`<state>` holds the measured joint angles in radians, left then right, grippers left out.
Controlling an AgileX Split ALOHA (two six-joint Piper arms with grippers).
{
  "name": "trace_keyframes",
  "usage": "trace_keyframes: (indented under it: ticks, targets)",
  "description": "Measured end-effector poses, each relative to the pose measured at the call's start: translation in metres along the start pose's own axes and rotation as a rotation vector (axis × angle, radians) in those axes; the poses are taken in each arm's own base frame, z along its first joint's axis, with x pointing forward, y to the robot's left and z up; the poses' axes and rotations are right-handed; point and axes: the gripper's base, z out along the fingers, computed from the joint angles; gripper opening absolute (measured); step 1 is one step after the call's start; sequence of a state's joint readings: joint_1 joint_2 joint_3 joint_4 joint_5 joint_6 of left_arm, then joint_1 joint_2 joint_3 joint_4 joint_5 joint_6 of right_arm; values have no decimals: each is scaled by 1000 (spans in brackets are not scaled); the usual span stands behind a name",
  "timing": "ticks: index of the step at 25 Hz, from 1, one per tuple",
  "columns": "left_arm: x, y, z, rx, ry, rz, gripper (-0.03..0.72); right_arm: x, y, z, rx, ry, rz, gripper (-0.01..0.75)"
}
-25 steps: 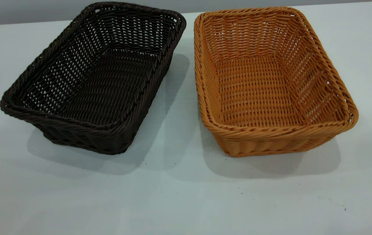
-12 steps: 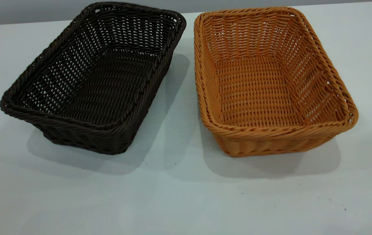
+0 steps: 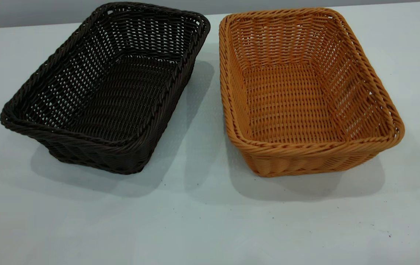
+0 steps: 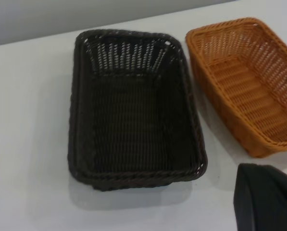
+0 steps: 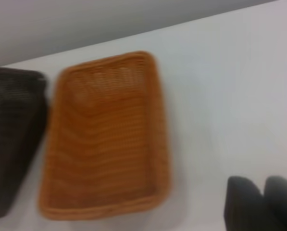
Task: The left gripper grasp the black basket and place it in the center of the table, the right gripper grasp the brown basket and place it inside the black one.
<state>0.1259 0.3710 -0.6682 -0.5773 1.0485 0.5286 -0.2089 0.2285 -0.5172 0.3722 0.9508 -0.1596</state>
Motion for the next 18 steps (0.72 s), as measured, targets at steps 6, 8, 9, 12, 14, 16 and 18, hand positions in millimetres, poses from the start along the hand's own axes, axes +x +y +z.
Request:
trace_keyframes:
  ticks: [6,8,9,12,14,16,18]
  targets:
    - [-19,8,26,119,-15,7,54,-15,6,20,-128,25,34,233]
    - [-23,10,33,153,-22,14,115,-20,6,27,-141,28,56,276]
    - [-25,12,38,163,-19,14,144,-22,5,29,-145,28,71,291]
    - [-29,20,49,154,-4,1,248,-27,4,39,-160,48,121,326]
    - [-30,26,56,132,4,-15,297,-28,4,45,-178,76,163,332]
    - [-32,31,62,119,9,-29,326,-30,5,52,-202,114,235,336]
    - [-32,33,66,119,23,-40,338,-32,4,62,-219,163,321,337]
